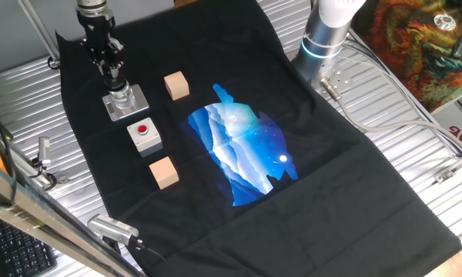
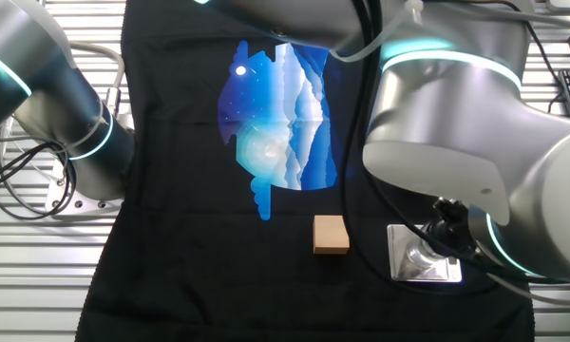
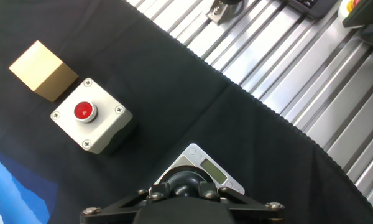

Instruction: Screw the lid onto the jar

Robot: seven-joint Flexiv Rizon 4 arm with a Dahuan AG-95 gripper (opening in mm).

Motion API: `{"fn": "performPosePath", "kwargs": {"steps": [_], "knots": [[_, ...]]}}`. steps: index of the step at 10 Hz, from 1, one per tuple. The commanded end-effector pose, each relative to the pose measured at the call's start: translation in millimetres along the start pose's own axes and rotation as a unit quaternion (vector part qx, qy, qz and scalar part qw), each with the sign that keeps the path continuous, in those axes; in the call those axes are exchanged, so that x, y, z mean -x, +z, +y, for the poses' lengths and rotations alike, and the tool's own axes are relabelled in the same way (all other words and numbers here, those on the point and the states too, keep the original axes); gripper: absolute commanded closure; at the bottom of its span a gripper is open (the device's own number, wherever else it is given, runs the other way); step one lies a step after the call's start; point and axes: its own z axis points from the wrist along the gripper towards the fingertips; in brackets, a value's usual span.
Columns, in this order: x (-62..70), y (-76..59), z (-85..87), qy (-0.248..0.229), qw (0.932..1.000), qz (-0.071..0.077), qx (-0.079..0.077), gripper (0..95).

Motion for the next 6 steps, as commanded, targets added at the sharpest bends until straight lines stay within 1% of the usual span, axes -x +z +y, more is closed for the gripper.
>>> {"fn": "performPosePath", "kwargs": {"steps": [1,3,5,6], "knots": [[-0.3,-0.3,0.6,0.000,1.0000,0.000,0.000,95.0],[0.8,1.0,1.1,0.001,1.0000,0.000,-0.001,95.0],[2.5,5.4,3.0,0.003,1.0000,-0.001,-0.003,95.0],[2.3,4.4,3.5,0.003,1.0000,0.002,-0.002,95.0]]}}
